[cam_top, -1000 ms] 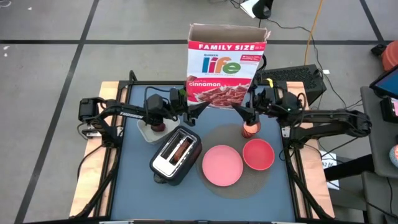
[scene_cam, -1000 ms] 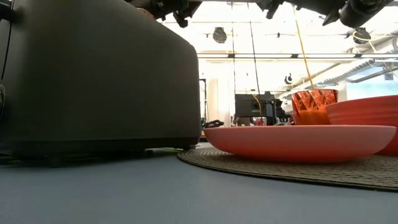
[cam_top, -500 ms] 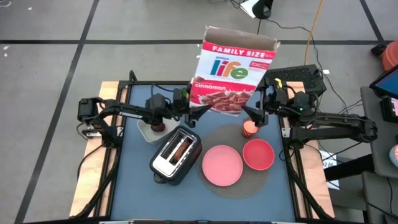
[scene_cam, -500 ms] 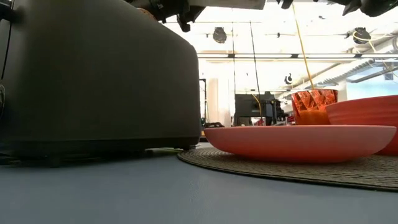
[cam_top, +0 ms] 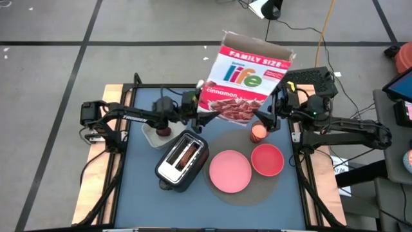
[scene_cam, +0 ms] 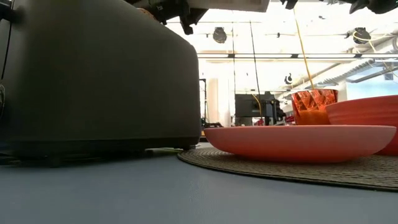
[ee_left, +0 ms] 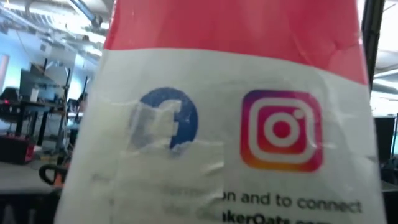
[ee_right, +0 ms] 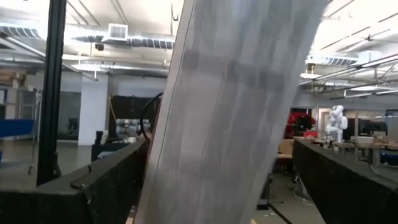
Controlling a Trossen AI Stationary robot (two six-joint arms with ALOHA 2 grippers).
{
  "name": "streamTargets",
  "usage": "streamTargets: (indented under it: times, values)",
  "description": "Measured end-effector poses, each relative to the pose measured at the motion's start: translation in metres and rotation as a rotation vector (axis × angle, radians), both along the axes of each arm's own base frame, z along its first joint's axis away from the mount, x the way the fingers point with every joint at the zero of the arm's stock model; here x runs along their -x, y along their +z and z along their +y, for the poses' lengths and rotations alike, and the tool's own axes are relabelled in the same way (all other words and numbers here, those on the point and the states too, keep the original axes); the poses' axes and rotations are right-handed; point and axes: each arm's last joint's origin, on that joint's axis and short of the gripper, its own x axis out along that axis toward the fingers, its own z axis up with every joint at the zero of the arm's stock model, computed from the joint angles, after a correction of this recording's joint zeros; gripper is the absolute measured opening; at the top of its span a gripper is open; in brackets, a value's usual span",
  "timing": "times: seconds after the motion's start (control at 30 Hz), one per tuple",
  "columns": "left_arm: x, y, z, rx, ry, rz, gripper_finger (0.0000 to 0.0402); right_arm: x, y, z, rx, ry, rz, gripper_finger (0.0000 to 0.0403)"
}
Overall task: Arrange a breakfast setting
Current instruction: Pour the cereal from the cereal box into the red bowl
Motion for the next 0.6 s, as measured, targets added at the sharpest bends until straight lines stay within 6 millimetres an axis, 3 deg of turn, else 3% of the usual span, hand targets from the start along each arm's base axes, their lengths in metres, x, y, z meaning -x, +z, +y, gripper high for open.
streamTargets:
  times: [0.6]
  values:
    - [-0.005, -0.016, 0.003, 0.022, 0.009, 0.172, 0.028, 0.003, 0.005, 0.001, 0.013, -0.002, -0.055, 0.0393]
